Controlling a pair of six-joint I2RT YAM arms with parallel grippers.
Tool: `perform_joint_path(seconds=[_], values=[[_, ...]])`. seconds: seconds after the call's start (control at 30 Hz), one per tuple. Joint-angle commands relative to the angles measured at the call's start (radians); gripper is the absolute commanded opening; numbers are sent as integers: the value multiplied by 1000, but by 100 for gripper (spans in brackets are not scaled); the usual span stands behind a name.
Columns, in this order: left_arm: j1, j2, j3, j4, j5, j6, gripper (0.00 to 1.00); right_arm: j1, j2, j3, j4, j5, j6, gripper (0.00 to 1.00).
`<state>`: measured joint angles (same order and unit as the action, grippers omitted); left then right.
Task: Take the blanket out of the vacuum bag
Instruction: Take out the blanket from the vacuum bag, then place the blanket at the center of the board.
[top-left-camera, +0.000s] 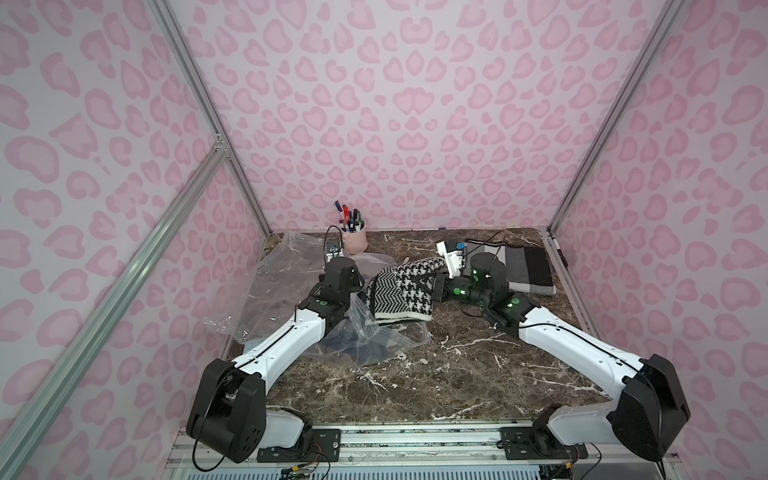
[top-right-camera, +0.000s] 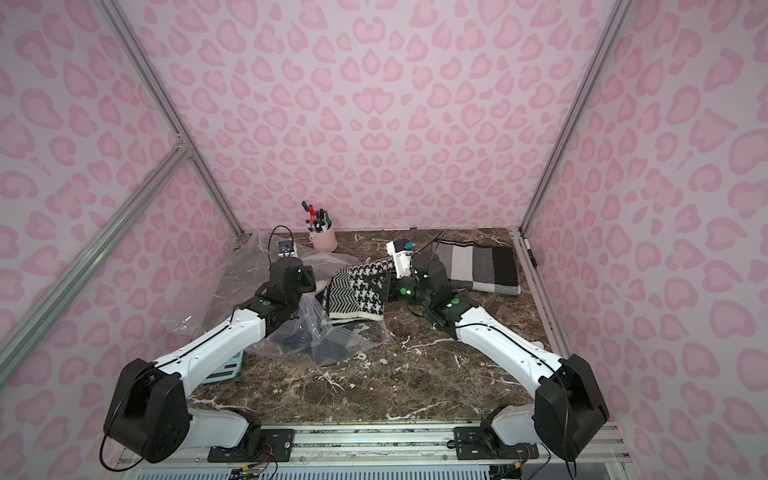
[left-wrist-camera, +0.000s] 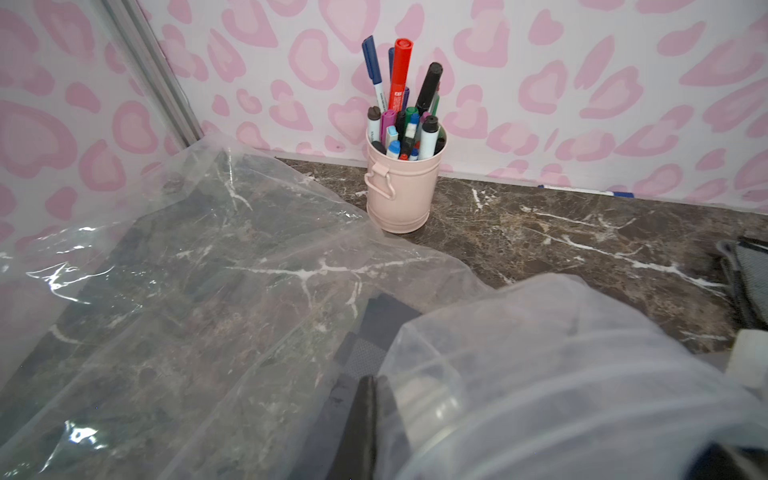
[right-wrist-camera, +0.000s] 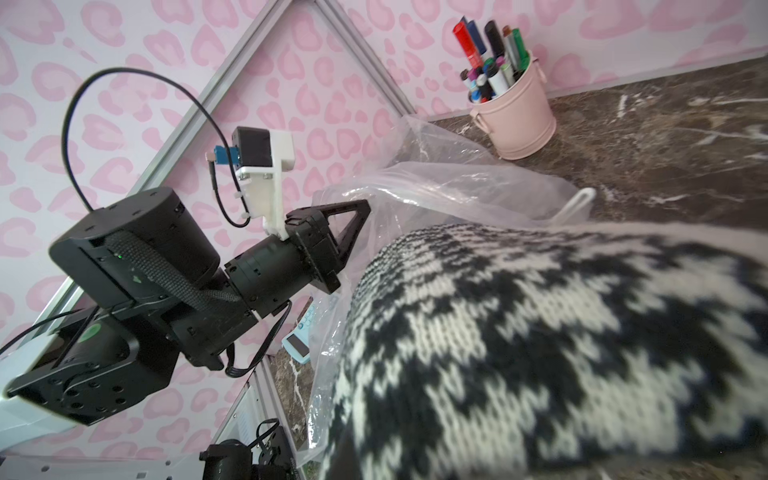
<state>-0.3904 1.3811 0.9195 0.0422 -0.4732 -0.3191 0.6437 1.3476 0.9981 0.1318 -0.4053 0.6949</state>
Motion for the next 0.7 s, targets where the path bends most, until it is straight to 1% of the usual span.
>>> perform_joint_path(seconds=[0.0,0.17,0.4,0.57,0.67], values=[[2,3,12,-23,-72,-18,4,-44,-38,-22,-12,-6,-14,0],[2,-1,7,-16,-83,-15,4,-129,-96,-33,-69,-11,-36,0],[2,5,3,-9,-67,-15,4,-228,-162,-73,-131,-4,-57,0],[2,13,5,-4,-57,-14,4,-276,-202,-140,-113,-8,-38,0],[2,16,5,-4,-53,-14,4,-289,-209,-136,-138,2,-50,0]])
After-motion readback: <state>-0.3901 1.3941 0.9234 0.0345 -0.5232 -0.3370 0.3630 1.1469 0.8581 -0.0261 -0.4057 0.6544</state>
